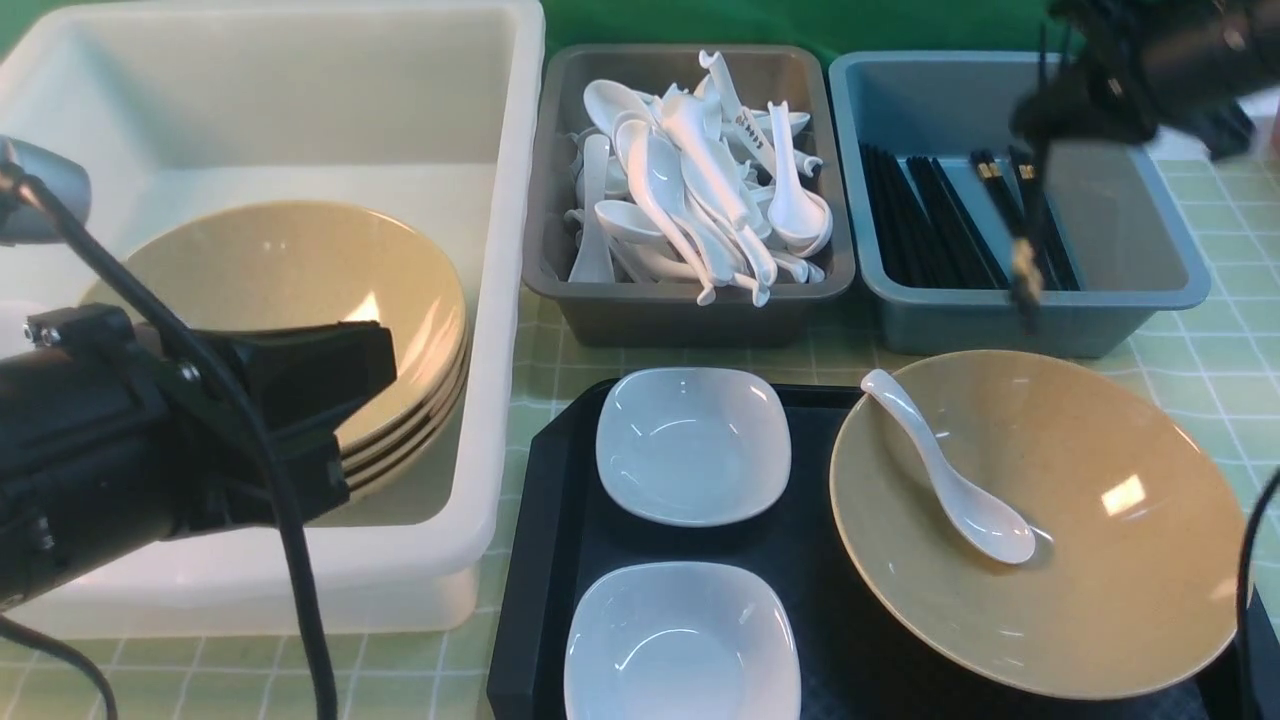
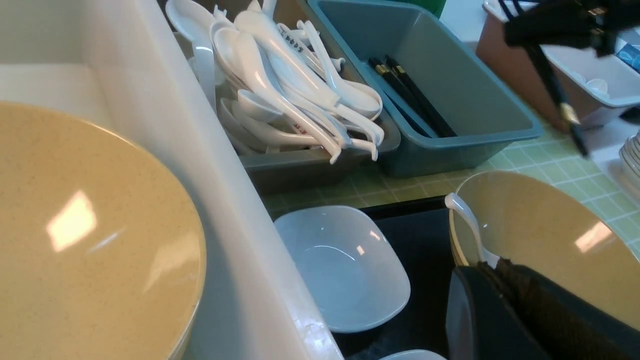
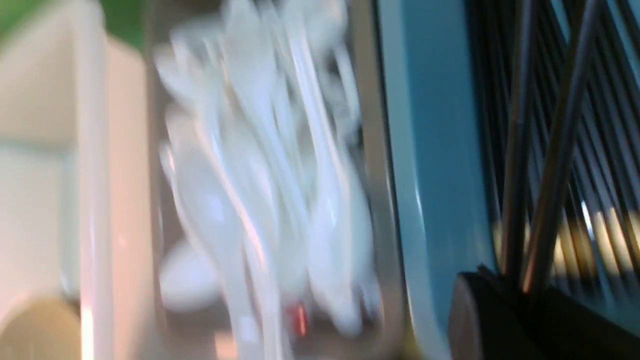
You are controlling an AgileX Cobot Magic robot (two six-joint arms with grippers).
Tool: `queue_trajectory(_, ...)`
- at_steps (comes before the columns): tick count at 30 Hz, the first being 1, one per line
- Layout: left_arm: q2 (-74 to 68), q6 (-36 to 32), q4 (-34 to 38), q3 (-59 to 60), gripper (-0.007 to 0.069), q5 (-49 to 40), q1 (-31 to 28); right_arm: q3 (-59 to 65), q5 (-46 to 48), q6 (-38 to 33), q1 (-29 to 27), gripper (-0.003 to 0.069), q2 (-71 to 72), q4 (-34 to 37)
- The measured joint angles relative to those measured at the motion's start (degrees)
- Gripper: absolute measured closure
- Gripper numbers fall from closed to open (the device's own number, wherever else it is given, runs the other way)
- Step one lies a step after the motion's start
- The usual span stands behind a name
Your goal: On green table put chopsticks spoon bowls plates into blue grey white boxes.
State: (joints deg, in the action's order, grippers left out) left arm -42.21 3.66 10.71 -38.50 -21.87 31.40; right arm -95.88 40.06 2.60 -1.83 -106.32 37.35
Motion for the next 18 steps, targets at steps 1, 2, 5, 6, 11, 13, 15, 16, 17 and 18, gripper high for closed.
queue_trajectory(1,0.0,0.0,0.0,0.0,0.0626,0.03,0.0,-2.39,-0.45,-0.13,0.0,0.0603,-2.79,0.29)
queue_trajectory(2,0.0,0.0,0.0,0.0,0.0626,0.09,0.0,-5.16,-0.88,-0.19,0.0,0.0603,-5.48,0.51)
queue_trajectory(5,0.0,0.0,0.0,0.0,0.0626,0.11,0.0,-11.44,-2.24,-0.15,0.0,0.0602,-12.52,0.77)
queue_trajectory(6,0.0,0.23,0.0,0.0,0.0626,0.11,0.0,-12.71,-3.13,-0.15,0.0,0.0601,-14.43,0.77)
queue_trajectory(11,0.0,3.4,0.12,0.0,0.0626,0.06,0.0,-14.04,-7.21,-2.3,0.0,0.0578,-20.19,0.3)
queue_trajectory(13,0.0,4.13,0.16,0.0,0.0626,-0.06,0.0,-14.04,-7.33,-4.46,0.0,0.0554,-21.06,0.24)
queue_trajectory(15,0.0,4.72,0.16,0.0,0.0626,-0.12,0.0,-14.04,-7.15,-6.16,0.0,0.0513,-21.45,0.17)
queue_trajectory(16,0.0,4.85,0.16,0.0,0.0626,-0.12,0.0,-14.09,-6.97,-7.07,0.0,0.0484,-21.44,0.17)
queue_trajectory(17,0.0,4.92,0.16,0.0,0.0626,-0.12,0.0,-14.16,-6.72,-7.48,0.0,0.0458,-21.44,0.17)
queue_trajectory(18,0.0,4.92,0.16,0.0,0.0626,-0.12,0.0,-14.24,-6.51,-8.15,0.0,0.0422,-21.39,0.17)
